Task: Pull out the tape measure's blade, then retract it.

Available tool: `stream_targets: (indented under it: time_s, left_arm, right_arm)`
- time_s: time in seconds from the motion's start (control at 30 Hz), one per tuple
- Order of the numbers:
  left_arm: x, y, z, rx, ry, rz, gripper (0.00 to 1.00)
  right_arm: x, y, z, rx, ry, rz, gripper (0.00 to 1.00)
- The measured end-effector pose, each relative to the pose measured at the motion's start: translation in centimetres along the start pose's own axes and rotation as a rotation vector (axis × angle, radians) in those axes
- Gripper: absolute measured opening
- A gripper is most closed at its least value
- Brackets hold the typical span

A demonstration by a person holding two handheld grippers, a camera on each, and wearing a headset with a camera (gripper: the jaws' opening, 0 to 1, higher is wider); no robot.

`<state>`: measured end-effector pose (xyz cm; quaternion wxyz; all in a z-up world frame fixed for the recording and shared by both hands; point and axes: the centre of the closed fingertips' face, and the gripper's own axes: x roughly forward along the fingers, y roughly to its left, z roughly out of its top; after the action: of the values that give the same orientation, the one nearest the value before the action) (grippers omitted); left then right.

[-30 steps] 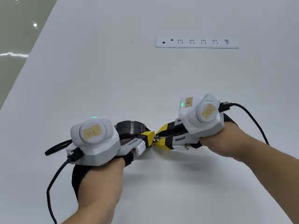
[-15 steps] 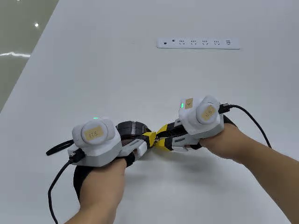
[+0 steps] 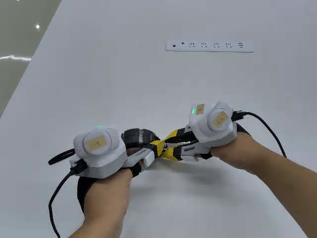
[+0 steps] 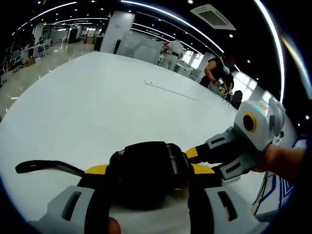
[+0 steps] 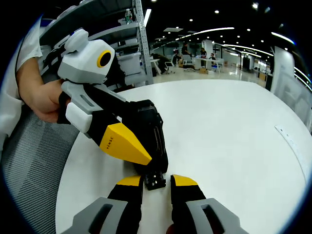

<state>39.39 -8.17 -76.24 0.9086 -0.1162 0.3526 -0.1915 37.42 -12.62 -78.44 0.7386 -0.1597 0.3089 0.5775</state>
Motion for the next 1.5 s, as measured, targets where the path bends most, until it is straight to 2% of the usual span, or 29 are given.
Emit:
stream_targets:
  time_s: [0.17, 0.23, 0.53, 0.63, 0.83, 1.07, 1.17, 1.23, 1.33, 1.5]
  left_arm:
    - [-0.1, -0.1, -0.1, 0.014, 0.004, -0.004, 0.6]
    - [-0.4, -0.1, 0.1, 0.019, -0.007, -0.009, 0.59]
    - [-1.5, 0.2, 0.3, 0.089, -0.014, -0.044, 0.57]
    - [-2.0, 0.6, 0.2, 0.119, -0.013, -0.048, 0.58]
    - [-3.1, 0.9, -0.1, 0.183, 0.001, -0.056, 0.61]
    - [-4.3, 1.5, -0.1, 0.206, 0.011, -0.076, 0.65]
    - [-4.7, 1.9, 0.1, 0.207, 0.007, -0.082, 0.67]
    - [-4.9, 1.9, 0.2, 0.23, 0.008, -0.087, 0.67]
    - [-5.3, 1.9, 0.2, 0.23, 0.008, -0.111, 0.69]
    - [-6.2, 1.8, 0.1, 0.265, 0.016, -0.141, 0.7]
  right_arm:
    - [-0.3, 0.1, 0.1, 0.012, -0.008, -0.005, 0.21]
    - [-0.6, 0.3, 0.0, 0.014, -0.006, -0.009, 0.22]
    - [-2.0, 0.9, -0.6, 0.062, -0.037, -0.05, 0.3]
    - [-2.5, 1.0, -0.4, 0.079, -0.058, -0.065, 0.31]
    - [-3.4, 1.5, -0.5, 0.097, -0.063, -0.094, 0.37]
    - [-4.8, 1.5, -0.9, 0.139, -0.086, -0.136, 0.42]
    - [-5.2, 1.9, -1.1, 0.146, -0.088, -0.144, 0.43]
    - [-5.5, 2.2, -1.1, 0.152, -0.09, -0.147, 0.43]
    - [-5.7, 2.7, -1.7, 0.161, -0.076, -0.143, 0.45]
    - [-6.4, 3.0, -1.9, 0.165, -0.071, -0.163, 0.46]
